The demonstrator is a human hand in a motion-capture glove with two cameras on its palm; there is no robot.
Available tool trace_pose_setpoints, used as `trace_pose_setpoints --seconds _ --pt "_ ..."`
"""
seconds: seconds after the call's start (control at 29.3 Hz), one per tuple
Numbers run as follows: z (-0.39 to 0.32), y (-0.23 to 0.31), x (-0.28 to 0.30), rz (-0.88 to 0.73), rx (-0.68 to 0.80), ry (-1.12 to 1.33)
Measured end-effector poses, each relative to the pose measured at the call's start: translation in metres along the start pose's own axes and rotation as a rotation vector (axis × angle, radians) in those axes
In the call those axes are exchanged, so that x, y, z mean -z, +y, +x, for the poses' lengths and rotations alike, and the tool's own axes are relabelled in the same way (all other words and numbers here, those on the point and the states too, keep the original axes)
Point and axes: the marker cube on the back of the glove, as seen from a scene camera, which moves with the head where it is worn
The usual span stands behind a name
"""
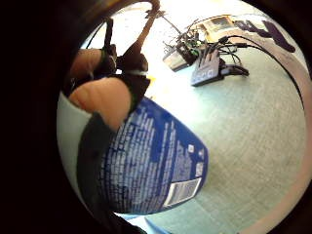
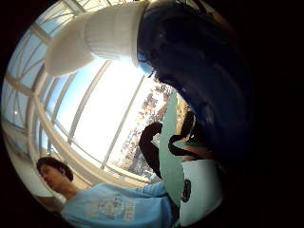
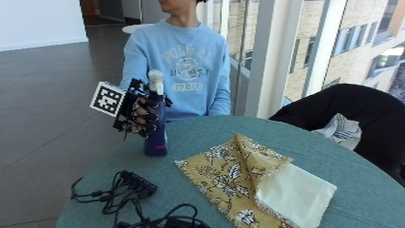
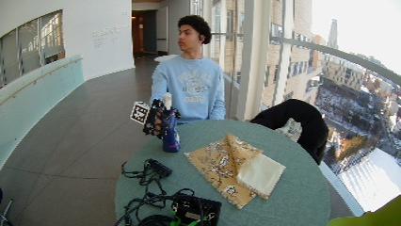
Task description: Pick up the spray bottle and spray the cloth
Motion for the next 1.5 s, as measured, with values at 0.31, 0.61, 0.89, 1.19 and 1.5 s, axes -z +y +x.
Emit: trace_pose_setpoints --seconds 0.31,0.61,0.89,1.19,1.5 --pt "-0.046 -0.013 -0.01 -0.268 0.03 0.097" --pt "-0.076 -0.034 -0.044 -0.571 0.037 0.071" --pt "-0.088 -0.051 -0.08 -0.697 -0.044 0.108" --pt "-0.08 -0.062 -0.095 -0.736 -0.188 0.153" --pt "-0.07 -0.07 -0.096 -0.737 -0.254 0.2"
